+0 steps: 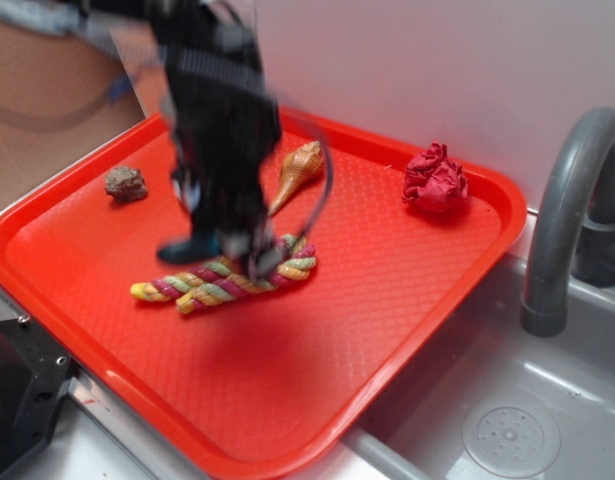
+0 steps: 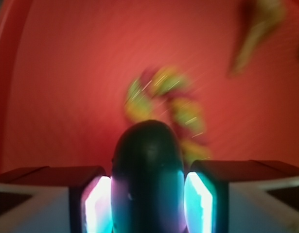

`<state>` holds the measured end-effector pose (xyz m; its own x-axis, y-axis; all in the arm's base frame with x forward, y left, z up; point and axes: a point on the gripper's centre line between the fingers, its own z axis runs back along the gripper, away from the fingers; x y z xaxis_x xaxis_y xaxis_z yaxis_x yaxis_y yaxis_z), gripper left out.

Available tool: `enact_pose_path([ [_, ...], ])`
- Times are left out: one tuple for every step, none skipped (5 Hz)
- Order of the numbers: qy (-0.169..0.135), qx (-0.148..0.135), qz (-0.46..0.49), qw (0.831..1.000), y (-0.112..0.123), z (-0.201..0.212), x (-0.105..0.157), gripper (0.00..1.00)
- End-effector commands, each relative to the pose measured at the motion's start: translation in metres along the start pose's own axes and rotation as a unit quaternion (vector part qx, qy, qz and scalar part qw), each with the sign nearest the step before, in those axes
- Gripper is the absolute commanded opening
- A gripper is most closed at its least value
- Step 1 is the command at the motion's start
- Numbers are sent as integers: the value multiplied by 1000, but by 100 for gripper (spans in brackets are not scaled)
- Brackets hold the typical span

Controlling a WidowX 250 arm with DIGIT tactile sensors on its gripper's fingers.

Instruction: Grab the plastic pickle.

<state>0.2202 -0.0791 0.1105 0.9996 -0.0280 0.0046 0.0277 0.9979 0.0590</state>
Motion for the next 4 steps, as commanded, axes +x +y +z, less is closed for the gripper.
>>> enact_pose_path([
  [-56,-18,59,997,30,102,9,0],
  [-73,-22,46,996,26,145,4,0],
  [-92,-16,49,994,20,159,-3,0],
  [-89,18,50,995,14,161,-20,0],
])
